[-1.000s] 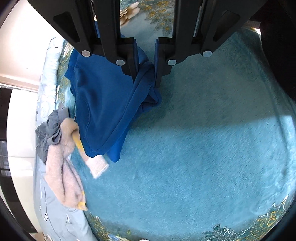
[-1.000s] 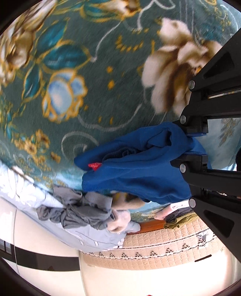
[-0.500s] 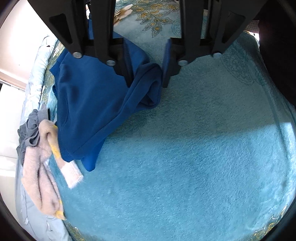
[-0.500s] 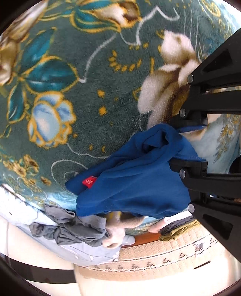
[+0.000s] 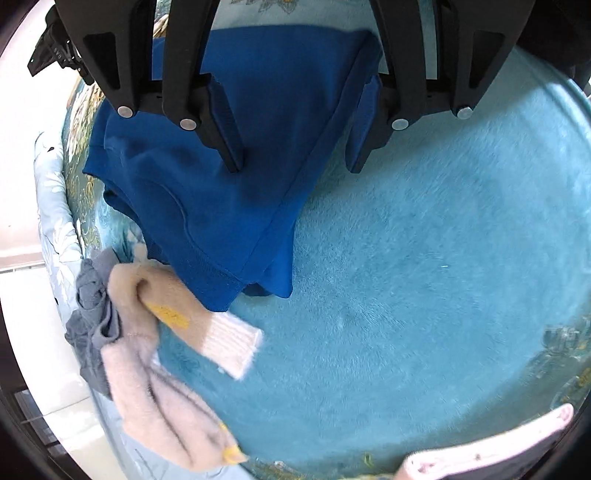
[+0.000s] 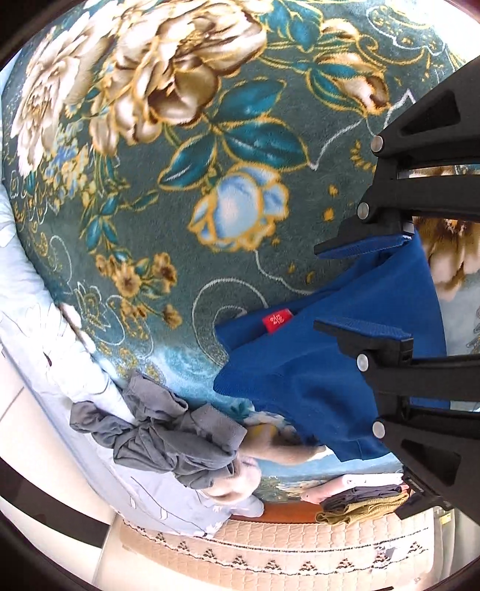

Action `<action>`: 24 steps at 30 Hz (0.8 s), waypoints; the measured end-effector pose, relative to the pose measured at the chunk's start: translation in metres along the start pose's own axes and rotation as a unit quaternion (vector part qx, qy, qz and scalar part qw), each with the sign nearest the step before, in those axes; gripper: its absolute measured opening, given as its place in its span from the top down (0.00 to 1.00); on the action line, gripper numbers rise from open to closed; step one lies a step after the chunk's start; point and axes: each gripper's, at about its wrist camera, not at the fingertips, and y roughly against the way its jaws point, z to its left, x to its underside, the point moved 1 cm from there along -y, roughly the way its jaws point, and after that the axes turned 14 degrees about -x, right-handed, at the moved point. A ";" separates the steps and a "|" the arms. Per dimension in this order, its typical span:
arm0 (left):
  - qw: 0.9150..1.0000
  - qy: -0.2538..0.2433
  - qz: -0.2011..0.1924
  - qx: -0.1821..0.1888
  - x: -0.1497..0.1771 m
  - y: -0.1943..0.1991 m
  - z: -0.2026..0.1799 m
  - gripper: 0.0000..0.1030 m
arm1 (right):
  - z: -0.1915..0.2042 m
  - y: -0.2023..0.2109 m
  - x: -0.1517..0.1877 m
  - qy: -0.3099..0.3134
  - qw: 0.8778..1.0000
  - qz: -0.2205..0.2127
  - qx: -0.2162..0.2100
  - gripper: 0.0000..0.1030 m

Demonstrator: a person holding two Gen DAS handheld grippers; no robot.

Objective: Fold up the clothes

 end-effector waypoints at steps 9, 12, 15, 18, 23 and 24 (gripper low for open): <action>0.994 0.028 0.072 0.077 -0.010 -0.031 0.015 0.44 | -0.004 -0.018 -0.002 -0.013 0.998 0.020 -0.058 0.52; 0.989 0.061 0.086 0.105 -0.011 -0.036 0.025 0.43 | -0.013 -0.032 -0.007 -0.029 0.993 0.040 -0.108 0.38; 0.983 0.091 0.095 0.126 -0.010 -0.037 0.034 0.41 | -0.024 -0.048 -0.015 -0.049 0.988 0.055 -0.135 0.32; 0.983 0.092 0.093 0.131 -0.007 -0.034 0.035 0.38 | -0.035 -0.060 -0.025 -0.055 0.987 0.057 -0.138 0.27; 0.990 0.032 0.080 0.114 -0.001 -0.030 0.017 0.26 | -0.046 -0.072 -0.034 -0.081 0.977 0.045 -0.190 0.14; 0.991 0.021 0.078 0.110 0.000 -0.030 0.015 0.24 | -0.046 -0.075 -0.035 -0.086 0.974 0.044 -0.203 0.12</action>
